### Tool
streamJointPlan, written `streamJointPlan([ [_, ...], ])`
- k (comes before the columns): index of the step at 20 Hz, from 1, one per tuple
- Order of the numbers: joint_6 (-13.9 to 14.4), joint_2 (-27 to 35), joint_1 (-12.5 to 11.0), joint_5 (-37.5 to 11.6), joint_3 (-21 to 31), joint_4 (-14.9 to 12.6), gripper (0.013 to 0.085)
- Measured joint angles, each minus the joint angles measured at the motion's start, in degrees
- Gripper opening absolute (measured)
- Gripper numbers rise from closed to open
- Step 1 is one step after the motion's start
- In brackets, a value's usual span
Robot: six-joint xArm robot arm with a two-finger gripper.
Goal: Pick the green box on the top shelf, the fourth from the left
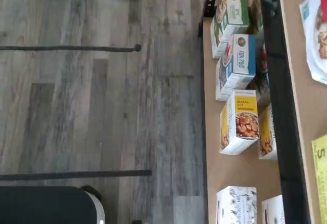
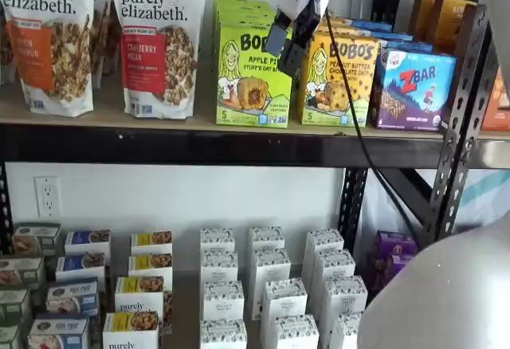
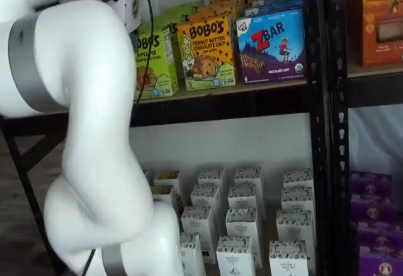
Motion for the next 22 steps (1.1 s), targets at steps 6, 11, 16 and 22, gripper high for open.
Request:
streamJointPlan([
  [6, 0.39, -2.49, 0.77, -5.60, 3.48, 0.11, 0.0850],
  [11, 1.07, -4.70, 1.70, -11.79, 6.76, 1.01, 0.0850],
  [16, 1.43, -5.05, 2.02, -13.80, 7.25, 2.14, 0.0850],
  [22, 1.82, -4.58, 2.34, -15.15, 6.72, 2.35, 0.0850],
])
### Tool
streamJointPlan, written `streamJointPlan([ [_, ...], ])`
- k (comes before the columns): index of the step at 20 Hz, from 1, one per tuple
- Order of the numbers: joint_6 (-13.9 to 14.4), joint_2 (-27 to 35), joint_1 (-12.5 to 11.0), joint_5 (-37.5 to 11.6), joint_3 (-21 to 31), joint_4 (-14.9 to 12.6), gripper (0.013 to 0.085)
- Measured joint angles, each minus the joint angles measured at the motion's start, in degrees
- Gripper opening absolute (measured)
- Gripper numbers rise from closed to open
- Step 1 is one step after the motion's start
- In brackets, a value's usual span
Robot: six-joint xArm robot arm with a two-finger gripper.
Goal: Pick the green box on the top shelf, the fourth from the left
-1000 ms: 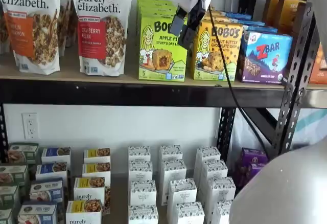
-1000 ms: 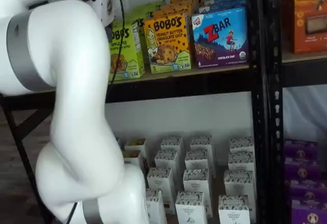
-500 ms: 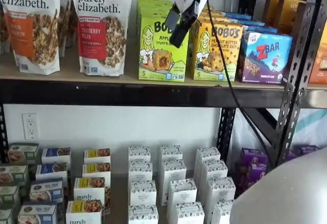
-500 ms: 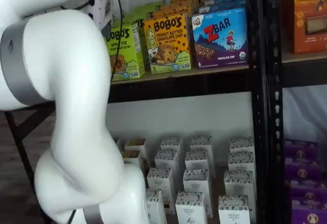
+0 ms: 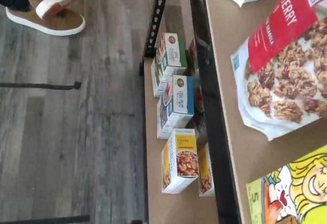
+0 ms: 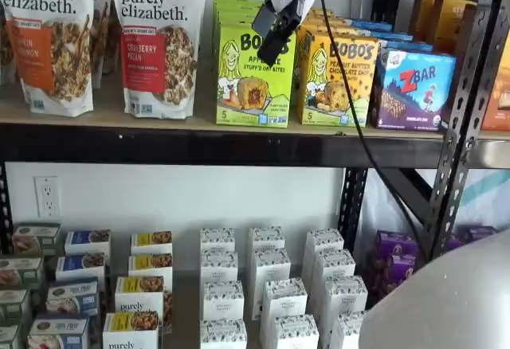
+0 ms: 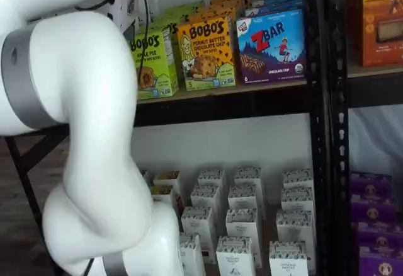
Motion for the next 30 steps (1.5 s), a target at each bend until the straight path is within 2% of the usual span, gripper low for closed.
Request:
streamJointPlan([
  [10, 0.46, 3.64, 0.45, -2.34, -3.41, 1.47, 0.0850],
  [22, 0.68, 8.86, 0.81, -3.72, -8.26, -0.21, 0.0850],
  [30, -0.63, 11.25, -0.34, -3.88, -10.07, -0.24, 0.0850],
])
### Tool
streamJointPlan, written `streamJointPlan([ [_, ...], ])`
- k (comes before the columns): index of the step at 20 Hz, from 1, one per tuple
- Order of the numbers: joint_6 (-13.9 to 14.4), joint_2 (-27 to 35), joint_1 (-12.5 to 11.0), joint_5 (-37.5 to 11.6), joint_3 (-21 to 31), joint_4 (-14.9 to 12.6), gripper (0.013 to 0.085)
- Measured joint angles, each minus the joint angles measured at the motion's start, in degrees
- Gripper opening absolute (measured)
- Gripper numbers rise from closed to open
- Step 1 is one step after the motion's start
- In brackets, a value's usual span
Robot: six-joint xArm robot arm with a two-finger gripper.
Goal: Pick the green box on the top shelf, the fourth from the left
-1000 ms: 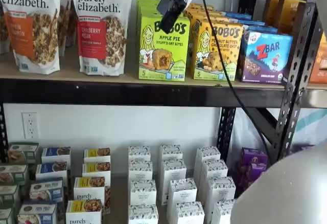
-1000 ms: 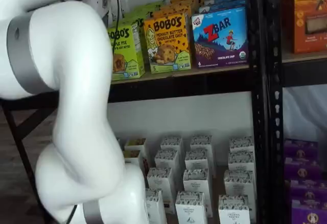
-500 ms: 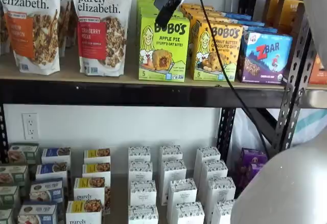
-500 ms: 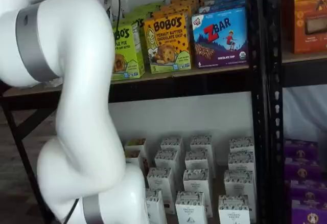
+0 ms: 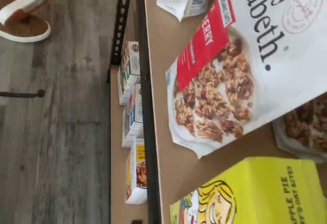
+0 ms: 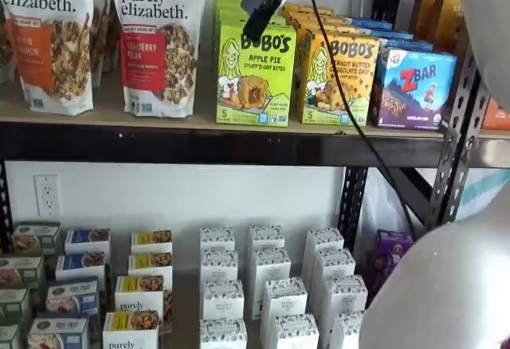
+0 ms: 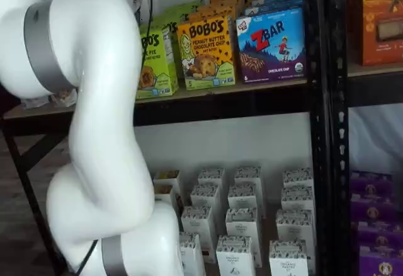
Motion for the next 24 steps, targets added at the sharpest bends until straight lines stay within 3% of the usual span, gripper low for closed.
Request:
streamJointPlan([
  [14, -3.38, 4.10, -3.12, 1.99, -3.35, -0.79, 0.0850],
  [24, -4.55, 6.60, -4.04, 4.66, -5.70, -3.73, 0.0850],
])
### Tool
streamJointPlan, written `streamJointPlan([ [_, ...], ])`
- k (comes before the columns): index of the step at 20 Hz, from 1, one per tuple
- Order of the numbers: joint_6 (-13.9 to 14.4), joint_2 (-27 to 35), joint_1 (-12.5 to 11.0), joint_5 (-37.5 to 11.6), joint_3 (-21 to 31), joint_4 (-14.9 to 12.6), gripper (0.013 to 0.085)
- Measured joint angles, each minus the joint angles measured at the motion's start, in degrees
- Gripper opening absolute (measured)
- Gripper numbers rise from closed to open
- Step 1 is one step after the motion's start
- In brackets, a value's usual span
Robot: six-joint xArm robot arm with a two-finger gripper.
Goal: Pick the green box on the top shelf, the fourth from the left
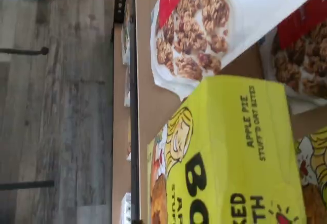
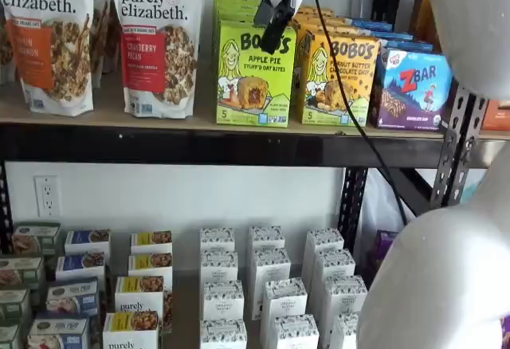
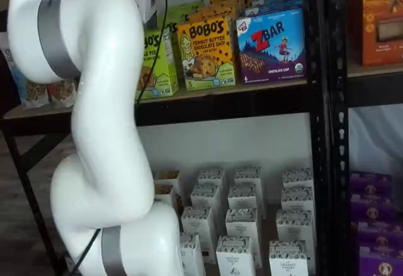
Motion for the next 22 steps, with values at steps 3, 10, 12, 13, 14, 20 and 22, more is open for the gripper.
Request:
streamJointPlan([
  [3, -0.04, 0.58, 0.12, 0.77, -0.41, -1.18, 0.0850],
  [10, 0.30, 2.32, 0.67, 3.46, -2.22, -3.58, 0.0850],
  [12, 0.48, 2.57, 0.89, 3.71, -2.48, -4.20, 0.0850],
  [13, 0.55, 2.63, 0.98, 3.74, -2.55, -4.43, 0.0850],
  [14, 0.65, 2.73, 1.09, 3.83, -2.69, -4.73, 0.0850],
  [20, 1.25, 2.95, 1.75, 3.97, -3.04, -5.87, 0.0850],
  [22, 1.49, 3.14, 1.99, 4.35, -3.38, -6.12, 0.0850],
])
